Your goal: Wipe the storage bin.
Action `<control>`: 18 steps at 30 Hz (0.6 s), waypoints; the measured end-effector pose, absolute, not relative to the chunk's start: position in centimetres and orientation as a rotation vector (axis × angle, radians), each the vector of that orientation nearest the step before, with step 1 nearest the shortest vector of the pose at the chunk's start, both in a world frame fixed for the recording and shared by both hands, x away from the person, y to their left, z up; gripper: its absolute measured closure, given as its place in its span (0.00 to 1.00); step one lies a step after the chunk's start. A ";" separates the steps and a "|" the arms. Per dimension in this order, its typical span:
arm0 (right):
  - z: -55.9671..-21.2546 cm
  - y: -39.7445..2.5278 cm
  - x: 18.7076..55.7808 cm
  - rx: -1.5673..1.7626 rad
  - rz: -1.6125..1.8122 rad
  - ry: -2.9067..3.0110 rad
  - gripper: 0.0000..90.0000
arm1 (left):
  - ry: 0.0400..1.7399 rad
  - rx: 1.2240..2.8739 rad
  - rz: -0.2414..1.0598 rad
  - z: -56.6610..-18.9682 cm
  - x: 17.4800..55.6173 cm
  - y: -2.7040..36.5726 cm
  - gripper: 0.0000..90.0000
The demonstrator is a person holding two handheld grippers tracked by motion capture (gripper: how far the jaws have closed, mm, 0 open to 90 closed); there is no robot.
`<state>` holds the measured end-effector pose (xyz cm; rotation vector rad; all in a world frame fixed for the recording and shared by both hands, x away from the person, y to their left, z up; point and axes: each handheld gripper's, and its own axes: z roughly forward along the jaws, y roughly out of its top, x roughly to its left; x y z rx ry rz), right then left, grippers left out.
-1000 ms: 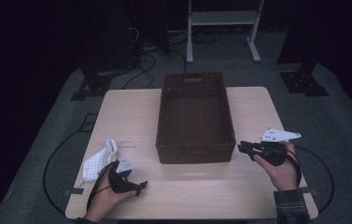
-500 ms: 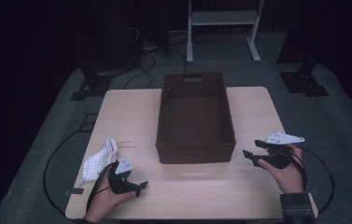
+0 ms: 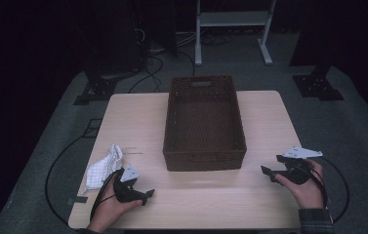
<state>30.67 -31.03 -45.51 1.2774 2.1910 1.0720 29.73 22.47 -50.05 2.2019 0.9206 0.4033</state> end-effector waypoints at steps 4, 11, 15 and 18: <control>-46.2 -31.5 30.2 1.307 1.048 2.196 0.21 | 0.921 2.202 0.403 -50.0 29.7 22.5 0.00; -47.8 -31.8 29.6 1.343 0.962 2.244 0.20 | 0.920 2.202 0.403 -50.1 29.7 22.5 0.00; -48.3 -31.8 29.4 1.350 0.941 2.261 0.20 | 0.920 2.202 0.403 -50.0 29.7 22.5 0.00; -48.8 -31.8 29.3 1.358 0.919 2.282 0.20 | 0.920 2.202 0.403 -50.0 29.7 22.5 0.00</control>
